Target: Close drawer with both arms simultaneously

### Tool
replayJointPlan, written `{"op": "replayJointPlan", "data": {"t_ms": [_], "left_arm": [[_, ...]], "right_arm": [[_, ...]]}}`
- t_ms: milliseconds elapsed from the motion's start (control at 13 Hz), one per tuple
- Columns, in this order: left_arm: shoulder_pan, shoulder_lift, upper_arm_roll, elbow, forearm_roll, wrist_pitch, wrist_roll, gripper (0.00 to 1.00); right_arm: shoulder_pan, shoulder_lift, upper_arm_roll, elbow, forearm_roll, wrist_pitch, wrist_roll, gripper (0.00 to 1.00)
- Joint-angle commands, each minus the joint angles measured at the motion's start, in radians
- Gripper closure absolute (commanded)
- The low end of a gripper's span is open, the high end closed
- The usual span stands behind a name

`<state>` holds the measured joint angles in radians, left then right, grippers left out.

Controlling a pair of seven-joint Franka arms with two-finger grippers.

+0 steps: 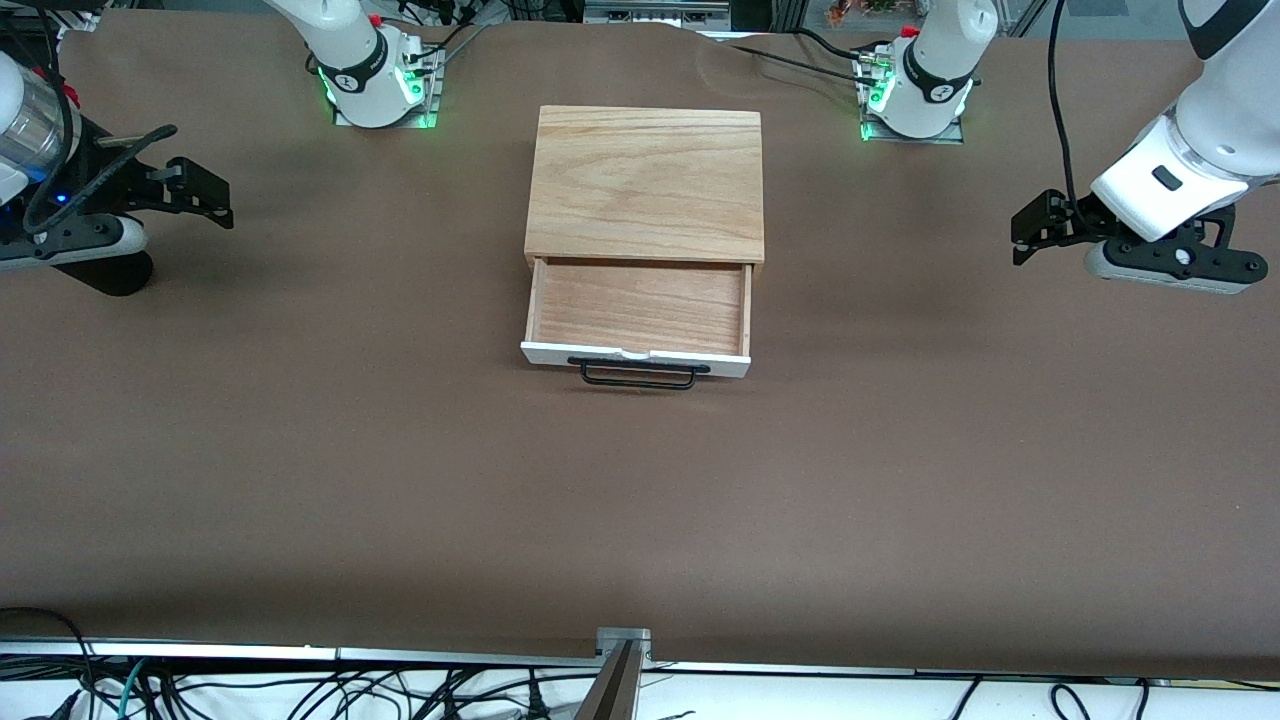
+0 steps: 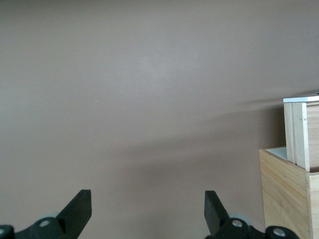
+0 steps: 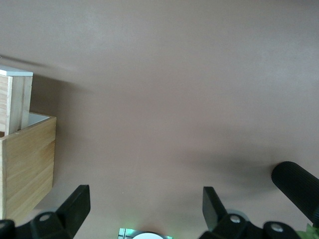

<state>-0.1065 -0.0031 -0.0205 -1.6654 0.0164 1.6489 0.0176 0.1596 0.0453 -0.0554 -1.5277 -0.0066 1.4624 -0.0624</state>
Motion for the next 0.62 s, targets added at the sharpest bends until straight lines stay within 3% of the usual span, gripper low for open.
{"op": "replayJointPlan", "data": {"t_ms": [0,538], "left_arm": [[0.005,0.000,-0.001,0.012,-0.020,-0.008,0.002,0.00],[0.004,0.000,-0.001,0.013,-0.020,-0.008,-0.004,0.00]], "right_arm": [[0.003,-0.005,-0.004,0.012,0.013,-0.019,0.016,0.00],[0.003,-0.005,-0.007,0.014,0.013,-0.019,0.003,0.00]]}}
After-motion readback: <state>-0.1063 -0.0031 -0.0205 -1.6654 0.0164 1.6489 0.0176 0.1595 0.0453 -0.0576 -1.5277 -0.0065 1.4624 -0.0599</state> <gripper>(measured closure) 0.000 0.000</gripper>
